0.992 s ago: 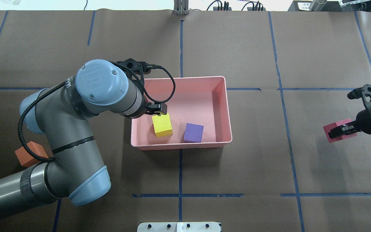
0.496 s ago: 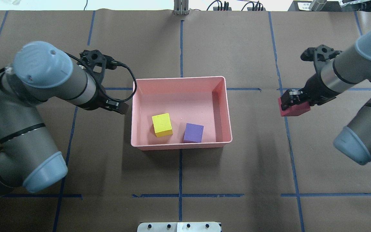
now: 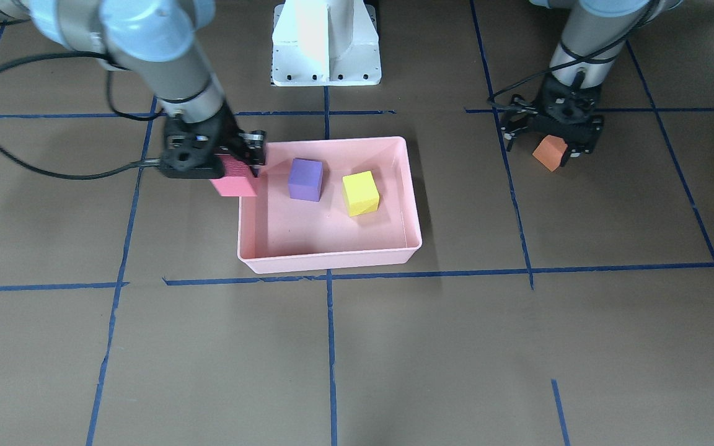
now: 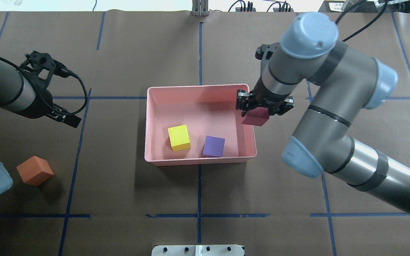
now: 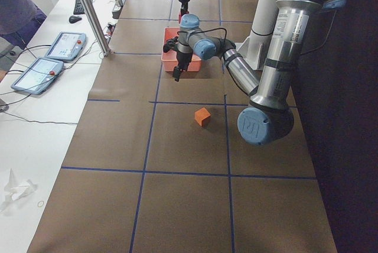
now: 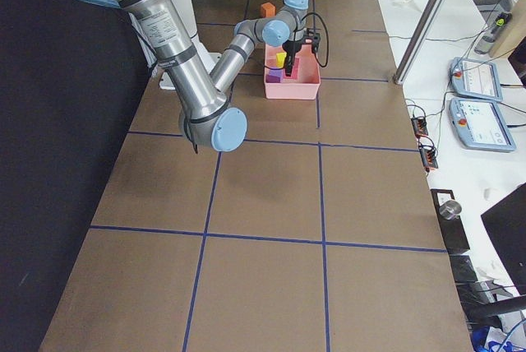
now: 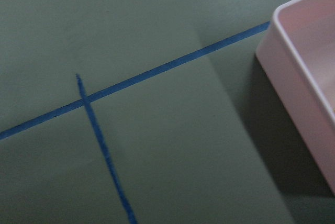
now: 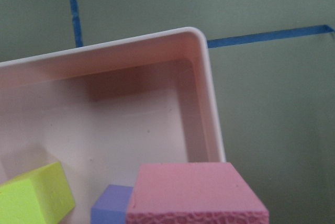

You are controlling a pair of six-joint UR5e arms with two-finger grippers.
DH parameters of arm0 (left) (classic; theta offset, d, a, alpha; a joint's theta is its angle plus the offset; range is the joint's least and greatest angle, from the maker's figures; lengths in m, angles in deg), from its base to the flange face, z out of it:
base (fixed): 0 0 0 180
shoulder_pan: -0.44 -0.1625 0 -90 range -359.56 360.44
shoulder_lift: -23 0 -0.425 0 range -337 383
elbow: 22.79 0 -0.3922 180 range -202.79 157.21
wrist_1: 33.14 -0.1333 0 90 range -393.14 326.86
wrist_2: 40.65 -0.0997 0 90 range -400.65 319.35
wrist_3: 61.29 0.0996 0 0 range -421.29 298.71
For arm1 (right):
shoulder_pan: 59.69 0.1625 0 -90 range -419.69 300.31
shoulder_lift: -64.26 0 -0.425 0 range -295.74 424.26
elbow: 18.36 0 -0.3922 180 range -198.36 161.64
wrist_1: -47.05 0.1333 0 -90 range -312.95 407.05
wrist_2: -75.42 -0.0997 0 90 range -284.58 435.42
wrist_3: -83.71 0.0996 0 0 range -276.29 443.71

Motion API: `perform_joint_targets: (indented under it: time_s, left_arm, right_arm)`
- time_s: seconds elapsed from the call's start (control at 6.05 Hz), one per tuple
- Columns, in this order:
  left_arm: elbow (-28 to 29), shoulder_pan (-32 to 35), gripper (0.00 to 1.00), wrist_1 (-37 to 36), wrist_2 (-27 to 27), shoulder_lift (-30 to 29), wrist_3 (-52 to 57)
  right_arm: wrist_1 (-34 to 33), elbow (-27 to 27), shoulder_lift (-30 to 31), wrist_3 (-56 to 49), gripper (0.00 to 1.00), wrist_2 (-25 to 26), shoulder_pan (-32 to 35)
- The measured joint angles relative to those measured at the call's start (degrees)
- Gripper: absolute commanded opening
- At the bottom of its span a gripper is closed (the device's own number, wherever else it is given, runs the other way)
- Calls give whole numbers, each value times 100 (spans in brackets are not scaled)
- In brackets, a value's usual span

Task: Place blocks into pink bin with both arms
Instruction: 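Lower the red cube into the bin while the left gripper reaches the orange cube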

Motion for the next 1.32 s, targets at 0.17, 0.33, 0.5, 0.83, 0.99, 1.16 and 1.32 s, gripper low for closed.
perform_joint_targets:
  time_s: [0.17,0.33,0.5,0.83,0.99,1.16,1.32]
  left_arm:
    - [-45,47,100,465,5,532,227]
    - [-20,56,100,1186,6,1088,318]
    - [108,32,99,1790,4,1429,347]
    - [463,-28,100,2580,-3,1733,770]
    - [548,-113,100,2860,29,1863,1100]
    - [574,-341,100,3005,66,1948,1281]
    - [580,-648,100,3171,80,2066,1373]
  right_arm:
    - [0,310,-264,249,100,316,-283]
    - [3,423,-341,375,100,598,-487]
    - [1,438,-343,400,100,702,-559]
    - [-1,406,-307,385,100,741,-577]
    - [-1,349,-258,377,100,743,-579]
    - [-1,249,-170,368,100,744,-579]
    - [-1,175,-98,362,100,744,-578]
